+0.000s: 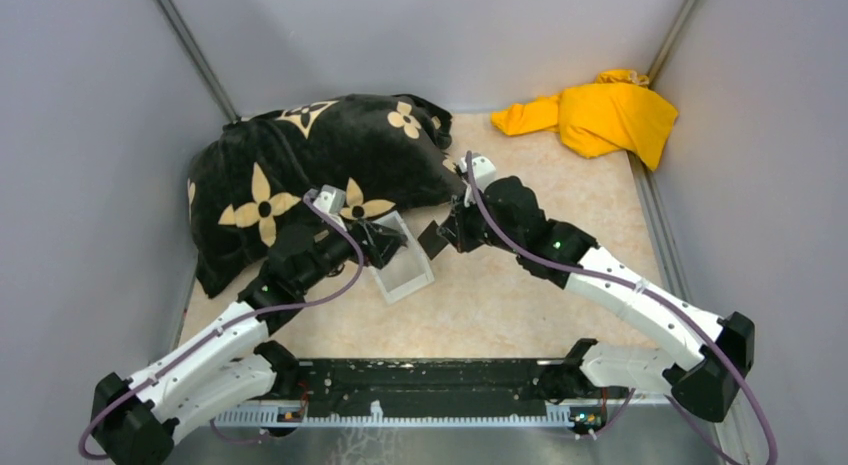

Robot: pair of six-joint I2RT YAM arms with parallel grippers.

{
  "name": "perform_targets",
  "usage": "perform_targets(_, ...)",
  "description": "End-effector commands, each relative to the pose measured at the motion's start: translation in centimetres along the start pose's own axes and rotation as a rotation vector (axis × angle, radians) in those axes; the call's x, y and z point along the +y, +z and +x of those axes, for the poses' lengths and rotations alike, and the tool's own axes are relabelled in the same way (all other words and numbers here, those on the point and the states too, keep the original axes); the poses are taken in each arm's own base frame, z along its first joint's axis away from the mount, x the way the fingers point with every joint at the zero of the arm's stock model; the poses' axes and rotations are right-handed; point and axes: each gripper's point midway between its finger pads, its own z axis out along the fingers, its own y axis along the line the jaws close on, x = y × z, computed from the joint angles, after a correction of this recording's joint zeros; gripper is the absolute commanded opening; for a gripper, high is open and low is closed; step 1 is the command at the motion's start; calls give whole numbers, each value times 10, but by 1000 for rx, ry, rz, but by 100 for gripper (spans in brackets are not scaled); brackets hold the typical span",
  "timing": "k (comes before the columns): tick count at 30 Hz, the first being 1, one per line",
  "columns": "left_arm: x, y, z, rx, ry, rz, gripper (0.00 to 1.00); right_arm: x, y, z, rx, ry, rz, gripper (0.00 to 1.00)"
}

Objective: Put the credit cards into the card holder
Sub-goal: Pick up the credit card from the storage box.

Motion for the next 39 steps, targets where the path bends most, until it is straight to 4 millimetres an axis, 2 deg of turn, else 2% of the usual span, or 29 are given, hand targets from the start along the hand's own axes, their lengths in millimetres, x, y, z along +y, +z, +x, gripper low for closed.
perform_targets(1,-40,3,7,84,81,234,94,17,-15,6,15,35,-110,0)
perform_targets(9,-53,9,23,164,132,346,96,32,-23,18,70,67,-209,0)
perform_targets(16,-69,7,37,239,155,473,85,36,-27,21,102,81,-255,0)
perform_targets(26,-72,9,51,302,148,532,79,34,-15,25,156,132,-323,0)
perform_targets(30,-75,11,48,297,146,542,74,32,-9,24,181,158,-355,0)
perform_targets(31,-75,11,47,296,147,542,70,32,-8,23,185,163,-363,0)
perform_targets(35,-73,12,46,291,145,544,40,32,-3,22,199,175,-385,0)
perform_targets(37,-73,12,47,296,138,550,32,32,1,21,205,181,-392,0)
perform_targets(39,-72,13,50,310,131,554,29,33,4,20,206,186,-403,0)
